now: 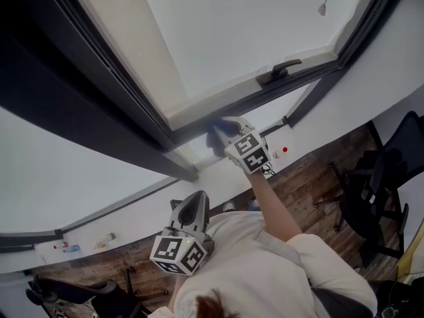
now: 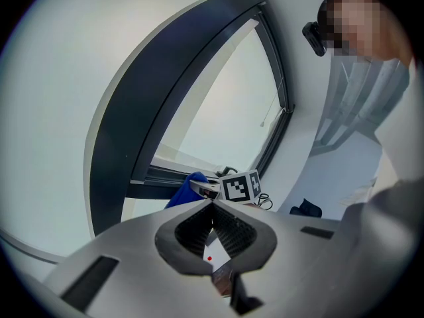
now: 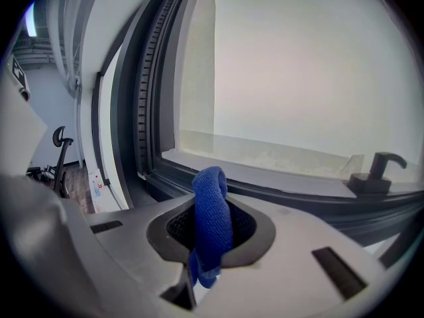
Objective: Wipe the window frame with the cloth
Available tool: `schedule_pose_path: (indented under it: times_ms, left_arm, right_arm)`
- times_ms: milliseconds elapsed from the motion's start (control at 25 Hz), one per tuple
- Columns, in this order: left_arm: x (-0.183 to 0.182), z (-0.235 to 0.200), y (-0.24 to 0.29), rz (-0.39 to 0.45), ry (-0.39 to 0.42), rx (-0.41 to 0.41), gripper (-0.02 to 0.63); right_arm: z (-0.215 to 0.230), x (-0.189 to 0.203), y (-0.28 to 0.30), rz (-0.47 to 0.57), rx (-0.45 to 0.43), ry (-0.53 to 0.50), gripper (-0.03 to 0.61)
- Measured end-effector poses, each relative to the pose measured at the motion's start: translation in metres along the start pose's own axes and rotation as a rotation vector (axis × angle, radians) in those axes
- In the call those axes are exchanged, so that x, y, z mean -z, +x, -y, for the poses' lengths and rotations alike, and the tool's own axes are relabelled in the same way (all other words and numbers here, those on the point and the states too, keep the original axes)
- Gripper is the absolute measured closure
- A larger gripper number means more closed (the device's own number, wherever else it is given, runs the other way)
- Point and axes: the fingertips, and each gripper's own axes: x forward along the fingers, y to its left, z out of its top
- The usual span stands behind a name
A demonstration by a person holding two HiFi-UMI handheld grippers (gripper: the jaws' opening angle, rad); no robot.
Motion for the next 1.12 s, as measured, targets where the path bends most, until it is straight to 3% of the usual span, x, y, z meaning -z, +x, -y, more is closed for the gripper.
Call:
schedule_pose_path:
  times_ms: [1120]
  left_arm:
    - [0.002,0.008,0.015,-0.020,0.000,0.015,0.609]
  right_arm:
    - [0.040,0.008,-0.016,0.021,0.072,0.041,0.529]
